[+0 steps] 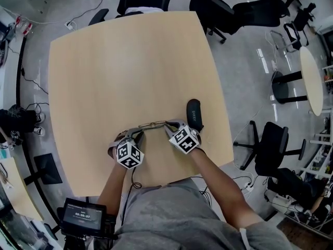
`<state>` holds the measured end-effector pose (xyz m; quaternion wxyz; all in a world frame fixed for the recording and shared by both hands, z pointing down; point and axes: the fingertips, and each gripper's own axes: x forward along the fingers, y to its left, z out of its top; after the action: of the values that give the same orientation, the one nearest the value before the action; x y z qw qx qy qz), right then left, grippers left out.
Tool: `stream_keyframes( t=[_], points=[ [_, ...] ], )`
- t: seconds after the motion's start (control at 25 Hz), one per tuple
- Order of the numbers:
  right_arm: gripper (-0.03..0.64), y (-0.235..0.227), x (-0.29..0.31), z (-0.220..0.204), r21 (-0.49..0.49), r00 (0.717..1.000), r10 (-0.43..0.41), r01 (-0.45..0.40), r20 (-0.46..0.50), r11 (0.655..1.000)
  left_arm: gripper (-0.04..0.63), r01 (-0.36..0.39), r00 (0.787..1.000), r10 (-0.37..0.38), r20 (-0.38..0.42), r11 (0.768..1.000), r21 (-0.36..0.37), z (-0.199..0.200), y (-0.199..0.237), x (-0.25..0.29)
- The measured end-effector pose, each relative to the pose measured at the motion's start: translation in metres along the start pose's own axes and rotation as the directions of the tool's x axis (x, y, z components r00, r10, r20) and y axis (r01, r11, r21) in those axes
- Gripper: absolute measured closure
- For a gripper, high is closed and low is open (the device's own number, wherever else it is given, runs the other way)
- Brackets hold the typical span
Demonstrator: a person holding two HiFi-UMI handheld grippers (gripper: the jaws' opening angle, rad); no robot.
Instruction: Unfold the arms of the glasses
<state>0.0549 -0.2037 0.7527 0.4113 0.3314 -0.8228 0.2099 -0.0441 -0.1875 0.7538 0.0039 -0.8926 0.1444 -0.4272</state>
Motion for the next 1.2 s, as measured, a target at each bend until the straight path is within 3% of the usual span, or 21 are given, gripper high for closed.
stream_keyframes(
  t=[0.28, 0.6, 0.76, 0.96, 1.2],
  points=[
    [0.601, -0.002, -0.002, 0.000, -0.020, 0.996, -0.072, 0.071, -0.060, 0.997, 0.584, 0.054, 0.997, -0.051, 0.058, 0.998, -0.044, 0.004, -0.003, -0.004],
    [0.601, 0.002, -0.014, -0.003, 0.013, 0.987, -0.149, 0.150, -0.059, 0.989, 0.584, 0.090, 0.994, -0.083, 0.076, 0.991, -0.096, 0.005, -0.018, -0.003],
    [0.600, 0.001, -0.018, -0.007, 0.024, 0.987, -0.151, 0.153, -0.061, 0.988, 0.584, 0.111, 0.991, -0.101, 0.089, 0.987, -0.116, 0.009, -0.023, -0.004],
    [0.601, 0.003, -0.019, -0.016, 0.044, 0.986, -0.151, 0.154, -0.065, 0.987, 0.584, 0.187, 0.979, -0.175, 0.107, 0.976, -0.110, 0.018, -0.050, -0.001],
    [0.601, 0.036, -0.013, -0.014, 0.010, 0.994, -0.084, 0.084, -0.065, 0.996, 0.584, 0.262, 0.960, -0.249, 0.125, 0.961, -0.094, 0.030, -0.086, 0.008]
  ],
)
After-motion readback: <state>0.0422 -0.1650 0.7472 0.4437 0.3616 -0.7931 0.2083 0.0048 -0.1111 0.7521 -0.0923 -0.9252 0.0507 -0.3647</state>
